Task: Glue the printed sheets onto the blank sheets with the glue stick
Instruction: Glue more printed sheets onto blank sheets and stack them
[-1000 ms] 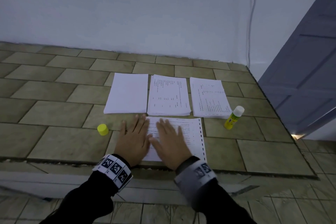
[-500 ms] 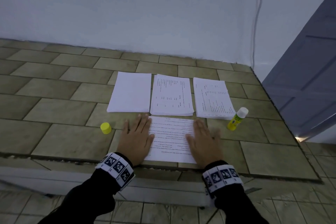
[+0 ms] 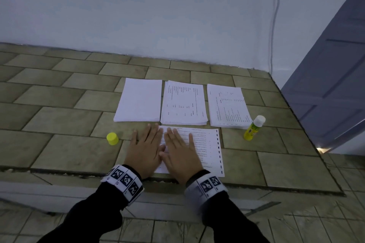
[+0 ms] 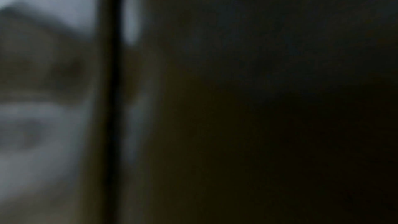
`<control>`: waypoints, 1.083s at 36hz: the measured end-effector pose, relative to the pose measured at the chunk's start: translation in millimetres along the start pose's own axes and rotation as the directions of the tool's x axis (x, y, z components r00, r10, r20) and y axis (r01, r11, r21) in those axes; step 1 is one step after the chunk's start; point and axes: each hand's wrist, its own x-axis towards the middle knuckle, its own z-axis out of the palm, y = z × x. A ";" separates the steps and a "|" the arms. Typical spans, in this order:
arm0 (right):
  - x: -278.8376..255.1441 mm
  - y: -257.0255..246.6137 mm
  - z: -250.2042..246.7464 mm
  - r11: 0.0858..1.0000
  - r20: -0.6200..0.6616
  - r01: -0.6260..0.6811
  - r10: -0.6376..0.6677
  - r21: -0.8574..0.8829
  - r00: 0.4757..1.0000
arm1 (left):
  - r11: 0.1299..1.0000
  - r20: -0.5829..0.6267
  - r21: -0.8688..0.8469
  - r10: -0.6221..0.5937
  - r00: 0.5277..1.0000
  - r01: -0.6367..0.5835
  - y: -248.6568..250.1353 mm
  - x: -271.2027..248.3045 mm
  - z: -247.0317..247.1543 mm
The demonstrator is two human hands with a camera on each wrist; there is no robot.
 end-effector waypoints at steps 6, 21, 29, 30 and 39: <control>-10.7 40.5 5.0 0.995 -0.016 -0.096 0.095 -0.029 0.995 | 1.000 0.006 0.001 -0.026 1.000 0.026 0.4 0.4 -2.6; -31.6 54.1 -3.2 0.971 -0.114 -0.230 0.221 -0.072 0.969 | 0.999 0.017 -0.011 -0.038 0.999 0.038 1.7 -0.4 -4.5; -6.3 25.2 9.1 1.000 -0.019 -0.015 0.015 -0.007 1.000 | 0.999 0.053 0.010 -0.039 0.998 0.038 1.1 -1.6 -3.9; -8.4 31.9 8.5 0.999 -0.031 -0.029 0.029 -0.018 0.999 | 0.999 0.054 0.013 -0.037 0.998 0.037 1.3 -1.1 -4.1; -39.2 92.4 -9.3 0.961 0.027 -0.277 0.277 0.011 0.961 | 0.999 0.073 -0.005 -0.044 0.996 0.044 1.2 -0.5 -4.9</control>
